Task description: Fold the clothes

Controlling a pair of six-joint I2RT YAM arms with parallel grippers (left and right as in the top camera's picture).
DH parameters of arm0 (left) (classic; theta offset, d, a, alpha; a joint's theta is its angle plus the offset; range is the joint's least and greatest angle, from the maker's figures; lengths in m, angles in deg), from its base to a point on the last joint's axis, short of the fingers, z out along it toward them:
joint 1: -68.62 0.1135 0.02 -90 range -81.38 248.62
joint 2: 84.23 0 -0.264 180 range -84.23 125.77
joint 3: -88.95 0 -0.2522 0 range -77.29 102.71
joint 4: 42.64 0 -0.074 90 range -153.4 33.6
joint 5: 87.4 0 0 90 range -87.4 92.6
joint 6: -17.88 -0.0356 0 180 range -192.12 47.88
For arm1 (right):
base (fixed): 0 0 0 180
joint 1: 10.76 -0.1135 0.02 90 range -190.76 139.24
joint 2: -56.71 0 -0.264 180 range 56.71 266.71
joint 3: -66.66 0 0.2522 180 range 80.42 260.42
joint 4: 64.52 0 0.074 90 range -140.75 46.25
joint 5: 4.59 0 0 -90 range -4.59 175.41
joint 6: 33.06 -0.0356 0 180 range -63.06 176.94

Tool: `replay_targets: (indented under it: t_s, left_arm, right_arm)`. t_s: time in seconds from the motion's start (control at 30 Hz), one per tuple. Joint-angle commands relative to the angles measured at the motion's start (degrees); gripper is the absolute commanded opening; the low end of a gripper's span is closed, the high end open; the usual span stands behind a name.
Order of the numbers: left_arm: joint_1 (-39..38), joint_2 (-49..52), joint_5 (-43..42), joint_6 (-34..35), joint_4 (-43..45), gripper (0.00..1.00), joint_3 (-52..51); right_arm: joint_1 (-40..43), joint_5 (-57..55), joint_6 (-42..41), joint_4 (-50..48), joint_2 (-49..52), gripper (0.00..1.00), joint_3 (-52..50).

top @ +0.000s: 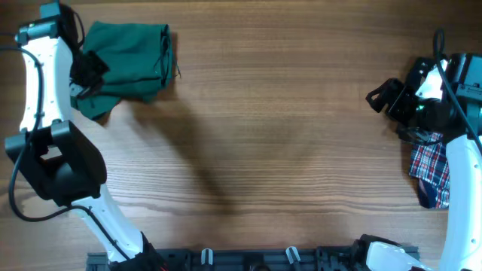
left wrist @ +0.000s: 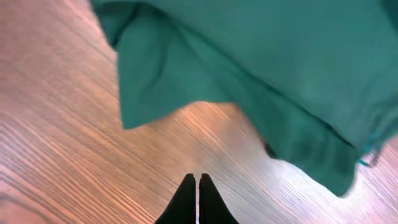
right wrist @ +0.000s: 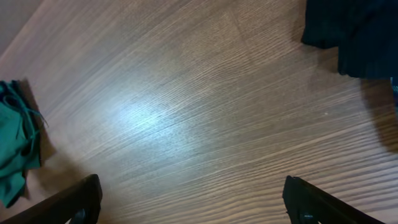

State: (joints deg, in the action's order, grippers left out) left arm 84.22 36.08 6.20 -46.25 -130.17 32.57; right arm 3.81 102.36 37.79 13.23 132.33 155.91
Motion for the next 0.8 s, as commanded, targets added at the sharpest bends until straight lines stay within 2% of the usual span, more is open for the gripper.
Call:
replay_targets:
  t_s: [0.0, 0.23, 0.37, 0.47, 0.77]
  left_arm:
    - [1.75, 2.25, 1.44, 2.12, 1.6, 0.04, -5.55]
    - [3.8, 2.36, 3.63, 4.2, 9.68, 0.04, -11.74]
    - [5.4, 2.4, 3.82, 5.11, 7.61, 0.04, -11.74]
    - [6.73, 2.4, 9.03, 7.85, 5.44, 0.04, -11.74]
    - [7.37, 2.49, 7.1, 7.87, 11.74, 0.04, -14.08]
  right_arm:
    - [0.09, 1.11, 0.59, -0.37, -0.72, 0.94, 1.01]
    - [0.09, 1.11, 0.98, -0.28, -0.72, 0.94, 1.01]
    - [0.09, 1.11, 0.96, -0.11, -0.72, 0.95, 1.01]
    - [0.09, 1.11, 0.96, -0.17, -0.72, 0.94, 1.01]
    - [0.09, 1.11, 0.94, -0.09, -0.72, 0.94, 1.01]
